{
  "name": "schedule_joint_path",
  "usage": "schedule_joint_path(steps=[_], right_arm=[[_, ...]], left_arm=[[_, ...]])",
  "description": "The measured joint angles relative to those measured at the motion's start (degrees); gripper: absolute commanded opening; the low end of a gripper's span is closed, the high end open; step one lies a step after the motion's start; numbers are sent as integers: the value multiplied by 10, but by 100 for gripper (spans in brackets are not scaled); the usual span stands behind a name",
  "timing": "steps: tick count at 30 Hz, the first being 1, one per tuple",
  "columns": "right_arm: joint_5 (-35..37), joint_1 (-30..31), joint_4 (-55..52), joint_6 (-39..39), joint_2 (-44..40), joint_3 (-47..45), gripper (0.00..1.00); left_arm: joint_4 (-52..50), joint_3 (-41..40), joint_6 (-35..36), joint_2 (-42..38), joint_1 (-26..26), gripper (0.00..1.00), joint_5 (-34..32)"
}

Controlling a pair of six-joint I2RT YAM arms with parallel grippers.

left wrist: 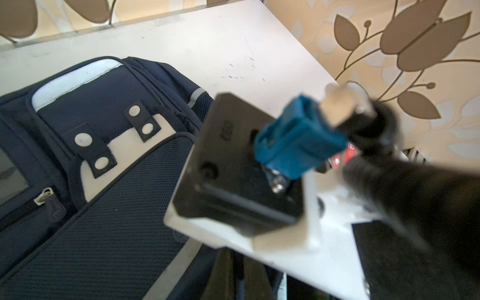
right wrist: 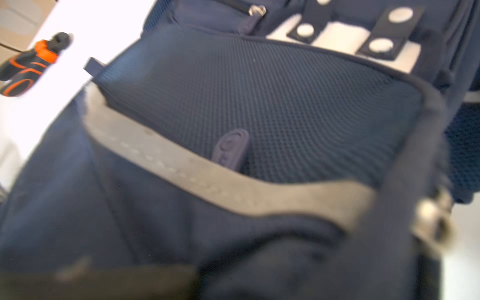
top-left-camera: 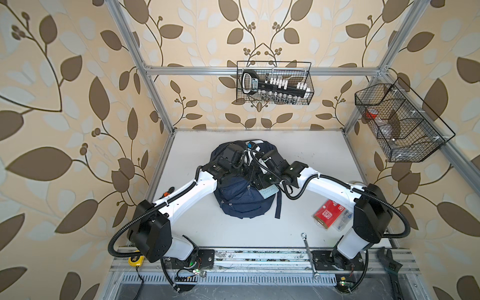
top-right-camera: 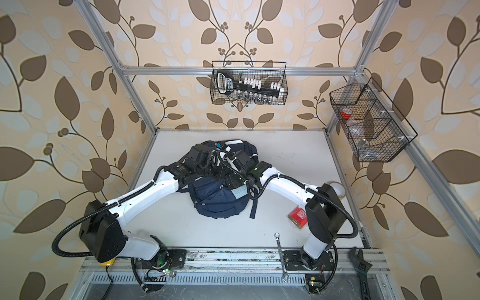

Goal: Pack books, pencil case, and school supplies into a backpack
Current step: Open the student bag at the center of the table, then place the calculator in the student bag.

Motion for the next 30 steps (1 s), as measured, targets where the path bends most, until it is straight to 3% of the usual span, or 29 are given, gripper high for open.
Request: schedule_joint_path(steps=[3,9,11,14,18,23,30], right_arm=[[18,-2,22,14,-33,-31,100],[60,-3,34,53,-221,-87,99],[73,-3,39,73,-267,-95,90],[91,6,47,115,-332,-170,48],[101,10,28,179,-410,-315,20],[90,-5,25,214,-409,-360,15],[60,-7,80,215,-298,-339,13]], left_arm=[[13,-1,-14,0,-3,0,-5],[21,-1,-34,7,-14,0,-2],[23,-1,-38,14,-18,0,-1],[23,3,-42,22,-18,0,2],[19,18,-45,36,-18,0,5],[16,26,-46,45,-18,0,12],[12,30,-46,51,-18,0,17]])
